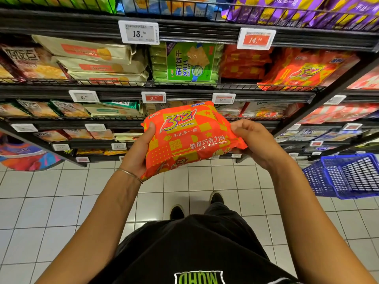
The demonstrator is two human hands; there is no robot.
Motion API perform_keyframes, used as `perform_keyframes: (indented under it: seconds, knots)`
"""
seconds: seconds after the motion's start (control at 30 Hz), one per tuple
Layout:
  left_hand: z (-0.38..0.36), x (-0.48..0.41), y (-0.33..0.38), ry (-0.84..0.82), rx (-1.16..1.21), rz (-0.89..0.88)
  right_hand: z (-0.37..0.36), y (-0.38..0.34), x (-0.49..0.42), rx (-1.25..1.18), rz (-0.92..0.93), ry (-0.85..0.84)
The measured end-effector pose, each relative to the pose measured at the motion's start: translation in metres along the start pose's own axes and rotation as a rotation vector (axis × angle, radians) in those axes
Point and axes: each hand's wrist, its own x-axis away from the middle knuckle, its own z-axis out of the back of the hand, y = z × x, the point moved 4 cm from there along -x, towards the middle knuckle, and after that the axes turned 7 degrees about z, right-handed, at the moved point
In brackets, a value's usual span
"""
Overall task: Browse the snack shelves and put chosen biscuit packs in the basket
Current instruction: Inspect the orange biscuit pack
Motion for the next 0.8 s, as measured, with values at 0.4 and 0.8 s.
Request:
perform_keyframes:
  seconds: [0.4, 0.8]
  knots:
    - [-0.016, 0.014, 0.001, -0.046, -0.064, 0.009, -0.025, 0.015, -0.001, -0.315, -0.181, -0.113]
    - [-0.015, 0.011, 0.017, 0.202, -0.305, -0.252, -0.019, 0.011, -0.002, -0.398, -0.051, -0.077]
